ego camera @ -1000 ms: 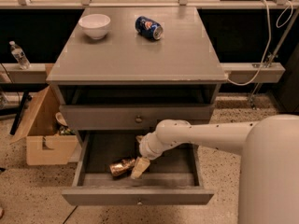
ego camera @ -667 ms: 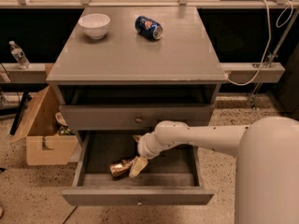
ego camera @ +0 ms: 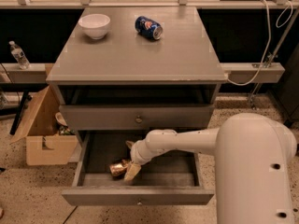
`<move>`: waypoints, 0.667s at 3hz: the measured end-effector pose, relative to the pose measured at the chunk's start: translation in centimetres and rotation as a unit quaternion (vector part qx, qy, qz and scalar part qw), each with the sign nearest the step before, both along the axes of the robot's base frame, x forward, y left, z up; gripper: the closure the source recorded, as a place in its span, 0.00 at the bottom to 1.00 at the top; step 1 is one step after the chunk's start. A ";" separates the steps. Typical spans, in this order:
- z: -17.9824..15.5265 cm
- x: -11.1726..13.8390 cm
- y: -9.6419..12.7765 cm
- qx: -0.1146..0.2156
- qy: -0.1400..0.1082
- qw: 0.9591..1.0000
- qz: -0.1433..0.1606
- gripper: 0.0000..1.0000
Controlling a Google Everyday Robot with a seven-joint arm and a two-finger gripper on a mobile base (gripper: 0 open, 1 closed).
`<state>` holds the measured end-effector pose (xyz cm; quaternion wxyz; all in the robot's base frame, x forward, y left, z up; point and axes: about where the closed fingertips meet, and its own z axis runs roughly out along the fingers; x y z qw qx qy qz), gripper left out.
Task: Pick orange can from middle drawer and place on counter
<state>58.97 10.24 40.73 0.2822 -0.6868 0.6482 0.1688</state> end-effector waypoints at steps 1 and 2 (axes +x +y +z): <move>-1.3 -0.5 1.1 -0.008 -0.001 1.000 0.009 0.00; -2.4 -1.2 2.3 -0.013 0.006 1.000 0.024 0.00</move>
Offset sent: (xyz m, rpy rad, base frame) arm -0.0185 0.0342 -0.0345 -0.0400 0.0258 0.0792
